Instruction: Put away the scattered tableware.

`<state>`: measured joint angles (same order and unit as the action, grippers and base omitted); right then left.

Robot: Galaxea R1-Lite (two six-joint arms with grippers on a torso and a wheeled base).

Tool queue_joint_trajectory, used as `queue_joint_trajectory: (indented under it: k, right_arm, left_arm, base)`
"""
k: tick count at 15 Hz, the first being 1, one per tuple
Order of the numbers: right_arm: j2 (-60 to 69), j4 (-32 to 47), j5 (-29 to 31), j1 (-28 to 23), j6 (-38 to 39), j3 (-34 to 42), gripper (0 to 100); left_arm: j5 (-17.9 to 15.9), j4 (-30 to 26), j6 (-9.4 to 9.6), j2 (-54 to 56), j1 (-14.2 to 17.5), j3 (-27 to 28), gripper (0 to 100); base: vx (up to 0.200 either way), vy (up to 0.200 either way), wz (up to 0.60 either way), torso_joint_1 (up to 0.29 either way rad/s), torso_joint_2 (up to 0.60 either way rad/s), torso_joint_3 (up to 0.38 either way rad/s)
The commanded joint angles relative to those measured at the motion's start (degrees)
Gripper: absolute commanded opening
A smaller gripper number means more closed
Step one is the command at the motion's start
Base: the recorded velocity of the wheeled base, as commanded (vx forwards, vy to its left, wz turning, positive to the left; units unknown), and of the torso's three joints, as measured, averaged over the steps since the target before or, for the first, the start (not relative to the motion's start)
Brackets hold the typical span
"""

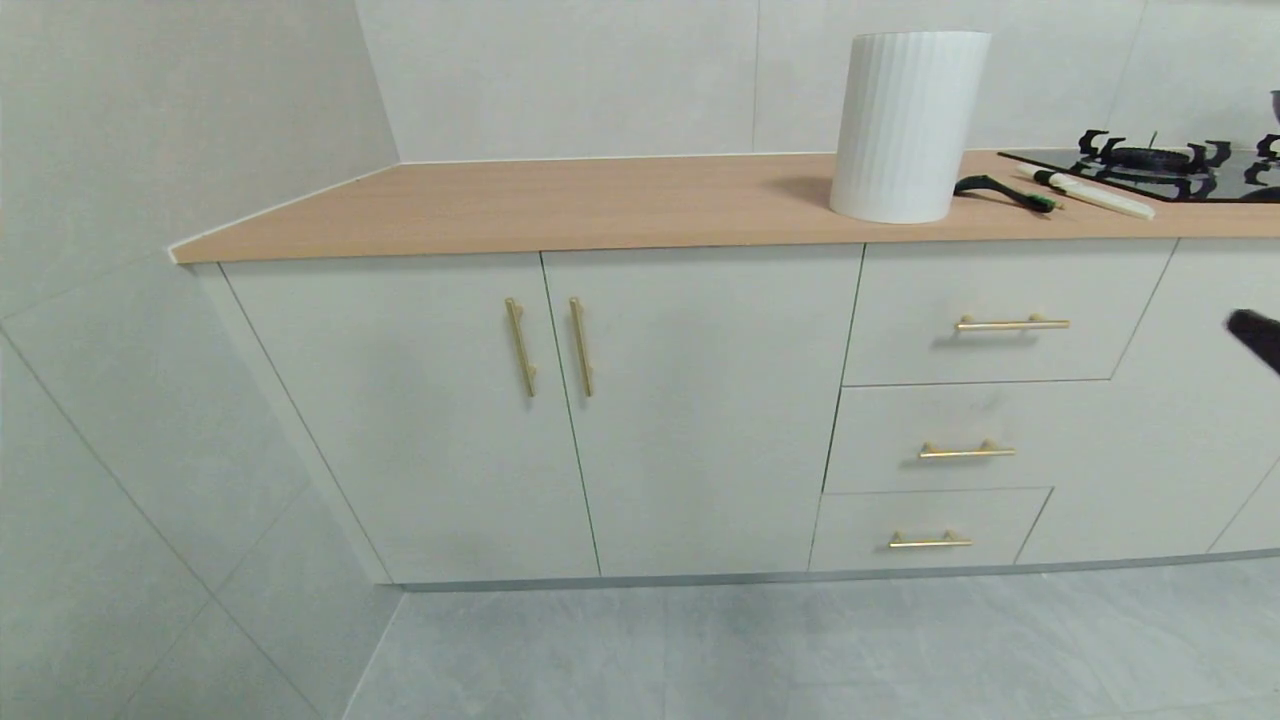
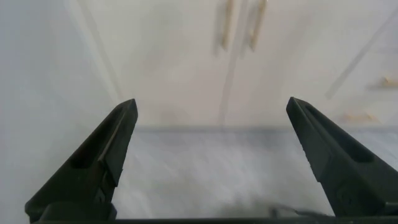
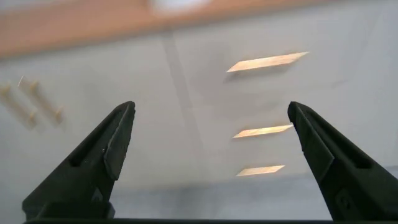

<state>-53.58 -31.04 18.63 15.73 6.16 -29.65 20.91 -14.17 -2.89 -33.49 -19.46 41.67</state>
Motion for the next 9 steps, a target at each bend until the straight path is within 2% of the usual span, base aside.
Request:
queue_joint_trajectory:
  k: [1, 3, 7, 9]
  right_arm:
    - [24.6, 6.8, 0.6, -8.3, -6.0, 4.9, 100]
    - [34.7, 12.1, 0.6, -9.7, -10.3, 4.9, 100]
    - [45.8, 17.6, 0.4, -12.2, -17.8, 5.0, 100]
    - [51.0, 20.2, -4.4, -15.2, -18.0, 5.5, 100]
  left_arm:
    - [0.1, 0.0, 4.82, 16.3, 4.4, -4.9, 100]
    - [0.0, 0.0, 7.28, 22.0, 7.0, -5.7, 100]
    - [-1.1, 0.0, 7.72, 27.9, 10.8, -6.7, 100]
    - [-1.0, 1.7, 7.37, 28.0, 13.5, -7.9, 100]
  base:
    - [0.000, 0.000, 0.00, 0.000, 0.00, 0.000]
    - [0.000, 0.000, 0.00, 0.000, 0.00, 0.000]
    - [0.000, 0.000, 0.00, 0.000, 0.00, 0.000]
    - [0.000, 0.000, 0.00, 0.000, 0.00, 0.000]
